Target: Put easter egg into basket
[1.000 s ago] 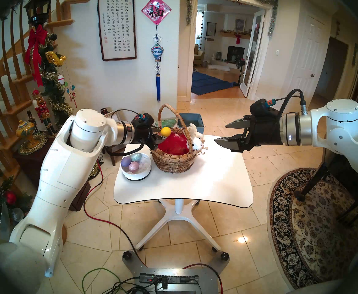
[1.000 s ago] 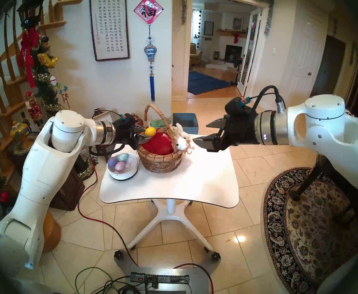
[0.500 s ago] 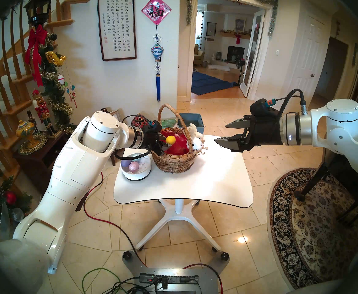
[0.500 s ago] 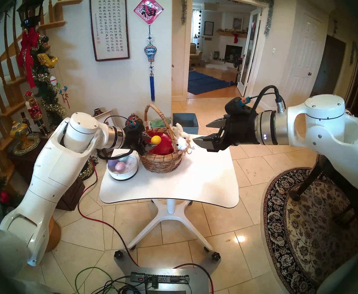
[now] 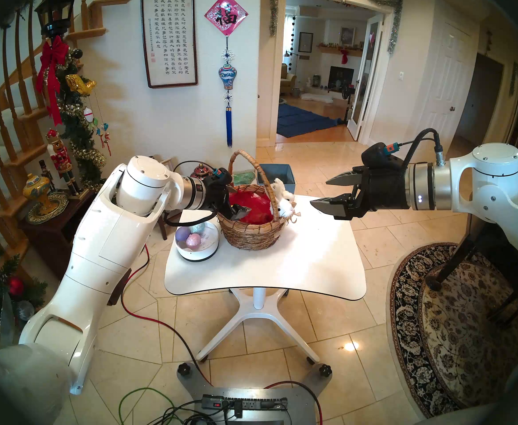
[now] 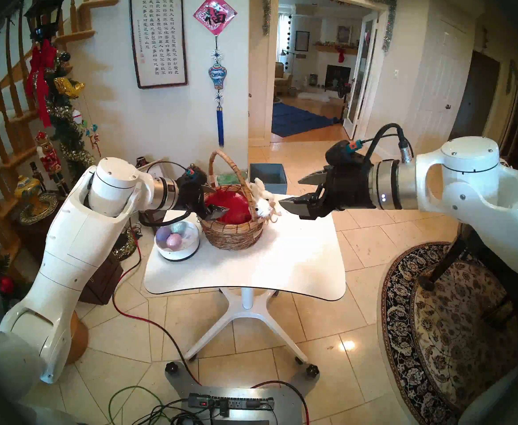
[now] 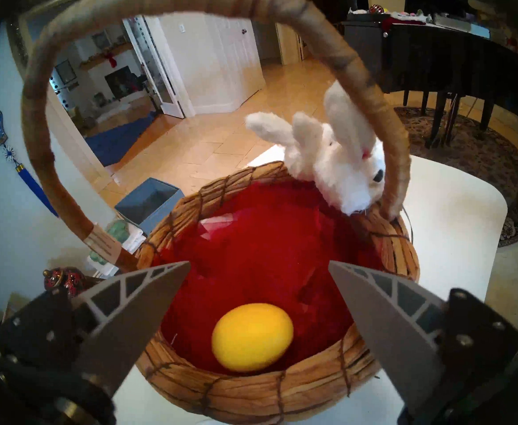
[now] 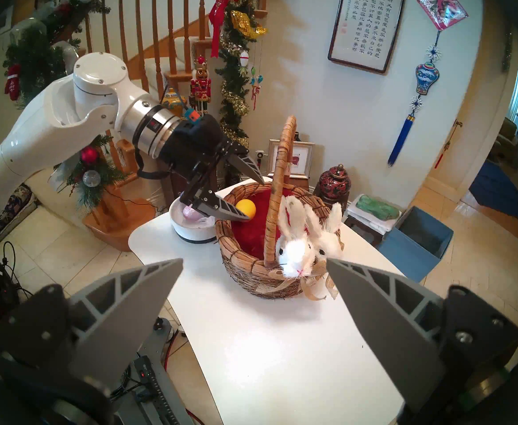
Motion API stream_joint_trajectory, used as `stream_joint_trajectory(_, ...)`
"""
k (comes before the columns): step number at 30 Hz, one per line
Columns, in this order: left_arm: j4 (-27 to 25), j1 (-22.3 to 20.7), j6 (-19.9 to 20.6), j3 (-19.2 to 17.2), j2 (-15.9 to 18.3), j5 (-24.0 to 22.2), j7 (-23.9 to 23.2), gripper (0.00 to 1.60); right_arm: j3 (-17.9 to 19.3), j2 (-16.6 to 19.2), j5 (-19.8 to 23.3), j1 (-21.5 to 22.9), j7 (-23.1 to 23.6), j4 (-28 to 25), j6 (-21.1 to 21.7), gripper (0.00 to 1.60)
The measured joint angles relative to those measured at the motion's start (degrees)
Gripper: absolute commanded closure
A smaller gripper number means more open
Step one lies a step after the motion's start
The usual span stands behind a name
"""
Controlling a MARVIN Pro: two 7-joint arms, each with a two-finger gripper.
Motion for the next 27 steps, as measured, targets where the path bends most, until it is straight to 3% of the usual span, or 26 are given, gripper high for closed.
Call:
stream_joint_trajectory(13, -10.86, 7.45, 2.82, -12.33, 4.53, -5.99, -3.37, 0.00, -0.05, 0.01, 0.01, 0.01, -0.01, 0.00, 0.00, 0.00)
stream_joint_trajectory(22, -15.33, 14.66, 6.32, -18.03, 7.65, -5.92, -3.97, 0.00, -0.05, 0.01, 0.02, 0.01, -0.01, 0.00, 0.00, 0.00)
stream_joint_trajectory(27, -17.67, 18.46, 8.69, -20.33, 7.83, -4.56, -1.75, 0.00, -0.05, 0.01, 0.02, 0.01, -0.01, -0.01, -0.01, 0.00)
